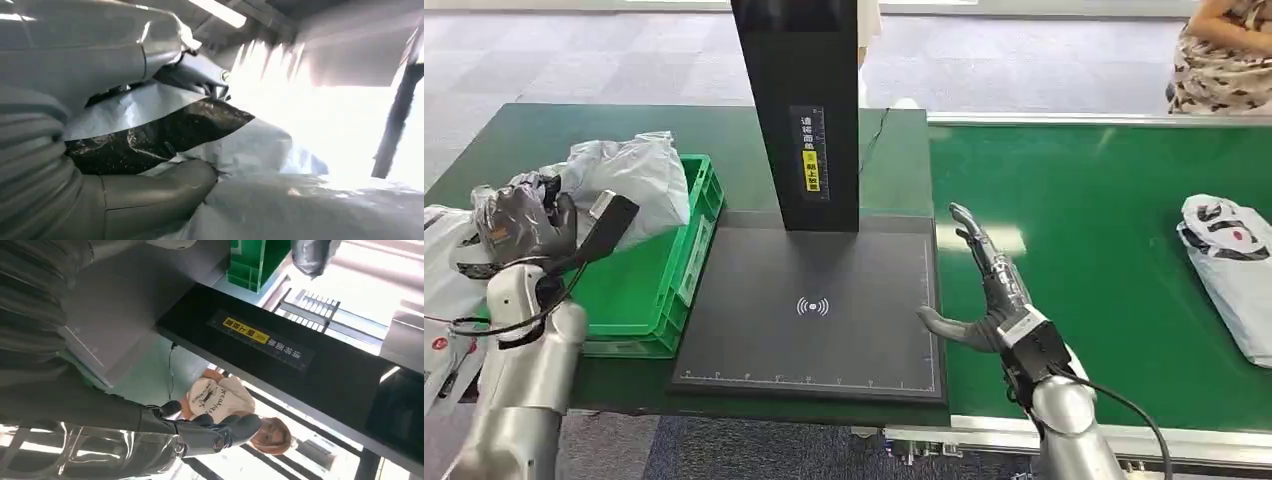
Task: Moved the parcel from conveyor to table for the left to box.
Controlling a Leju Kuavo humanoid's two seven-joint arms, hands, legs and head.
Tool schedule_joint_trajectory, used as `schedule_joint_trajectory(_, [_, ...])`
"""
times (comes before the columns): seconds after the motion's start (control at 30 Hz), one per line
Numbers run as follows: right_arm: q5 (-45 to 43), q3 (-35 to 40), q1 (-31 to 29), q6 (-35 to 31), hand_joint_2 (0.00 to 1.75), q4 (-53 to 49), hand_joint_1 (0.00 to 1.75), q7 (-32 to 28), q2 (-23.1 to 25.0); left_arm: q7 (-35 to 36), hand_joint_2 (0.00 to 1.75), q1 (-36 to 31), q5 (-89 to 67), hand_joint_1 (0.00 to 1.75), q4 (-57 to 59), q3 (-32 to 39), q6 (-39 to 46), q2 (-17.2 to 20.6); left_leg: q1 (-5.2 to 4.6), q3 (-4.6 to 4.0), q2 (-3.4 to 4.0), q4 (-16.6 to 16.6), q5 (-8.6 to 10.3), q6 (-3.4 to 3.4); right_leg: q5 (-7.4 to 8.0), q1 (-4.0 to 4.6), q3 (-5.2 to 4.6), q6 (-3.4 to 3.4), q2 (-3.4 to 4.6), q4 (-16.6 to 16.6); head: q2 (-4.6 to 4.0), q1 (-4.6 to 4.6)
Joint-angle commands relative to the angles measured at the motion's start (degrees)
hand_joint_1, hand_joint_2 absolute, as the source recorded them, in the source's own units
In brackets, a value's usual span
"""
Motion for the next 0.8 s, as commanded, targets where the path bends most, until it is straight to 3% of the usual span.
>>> schedule_joint_trajectory(0.03, [0.46, 0.84, -2.16, 0.04, 1.75, 3.21, 0.00, 0.88, 0.65, 1.47, 1.75, -10.41, -1.92, 1.75, 22.47, 1.18, -8.77, 0.82, 0.01, 0.16, -0.05, -0.14, 0.04, 0.04, 0.04, 0.02, 0.21, 0.03, -0.03, -0.18, 0.00, 0.02])
schedule_joint_trajectory(0.1, [0.60, 0.73, -1.91, 0.08, 1.75, 2.82, 0.00, 1.00, 0.83, -0.99, 1.75, -10.11, -0.26, 1.75, 23.60, 0.79, -8.49, -0.13, -0.02, 0.05, -0.06, -0.04, 0.01, 0.02, -0.01, -0.02, 0.10, 0.02, -0.05, -0.06, 0.00, 0.00])
schedule_joint_trajectory(0.13, [0.67, 0.70, -1.91, 0.12, 1.75, 2.78, 0.00, 1.11, 0.86, -1.15, 1.75, -9.88, -0.35, 1.15, 23.61, 0.39, -8.21, -0.30, -0.02, 0.11, -0.10, -0.12, 0.03, 0.03, 0.02, -0.01, 0.18, 0.03, -0.08, -0.16, 0.00, 0.00])
schedule_joint_trajectory(0.17, [0.75, 0.61, -1.86, 0.20, 1.75, 2.70, 0.00, 1.30, 0.93, -0.64, 1.75, -9.18, -0.89, 0.05, 23.29, -0.40, -7.38, -0.56, -0.02, 0.10, -0.06, -0.09, 0.01, 0.02, 0.00, -0.01, 0.14, 0.02, -0.05, -0.12, 0.00, 0.00])
schedule_joint_trajectory(0.53, [1.26, 0.39, -0.47, 0.40, 1.75, 1.18, 0.00, 2.14, 0.47, 0.06, 1.75, -5.60, 2.11, 0.00, 13.19, 1.10, -2.15, -0.32, 0.01, 0.10, -0.04, -0.11, -0.01, 0.04, 0.01, 0.01, 0.13, 0.03, -0.02, -0.17, 0.00, -0.02])
schedule_joint_trajectory(0.63, [1.29, 0.09, 0.19, 0.20, 1.75, 0.55, 0.00, 2.23, 0.51, -4.68, 1.75, -3.94, 7.04, 0.00, 7.99, 1.53, 2.80, -1.18, 0.03, 0.04, -0.06, -0.07, -0.01, 0.05, 0.00, 0.03, 0.09, 0.03, -0.04, -0.15, 0.00, 0.00])
schedule_joint_trajectory(0.67, [1.32, -0.23, 0.95, -0.22, 1.75, -0.15, 0.00, 2.19, 0.56, -11.32, 1.75, -1.85, 15.55, 0.00, 2.59, 1.69, 6.72, -2.74, 0.01, 0.02, -0.04, -0.05, -0.02, 0.04, -0.01, 0.02, 0.05, 0.03, -0.02, -0.11, 0.00, 0.00])
schedule_joint_trajectory(0.7, [1.31, -0.39, 1.47, -0.39, 1.75, -0.58, 0.00, 2.15, 0.52, -13.12, 0.00, -0.53, 18.22, 0.00, 0.07, 1.61, 7.92, -3.19, 0.01, 0.00, -0.05, -0.04, -0.03, 0.04, -0.02, 0.01, 0.04, 0.03, -0.04, -0.10, 0.00, 0.00])
schedule_joint_trajectory(0.8, [1.06, -1.05, 2.52, -1.13, 1.75, -1.47, 0.00, 1.83, 0.39, -22.89, 0.00, 5.62, 33.45, 0.00, -11.95, 0.03, 10.32, -5.42, -0.01, 0.11, -0.06, -0.13, -0.05, 0.07, -0.03, 0.00, 0.16, 0.06, -0.04, -0.21, 0.00, 0.00])
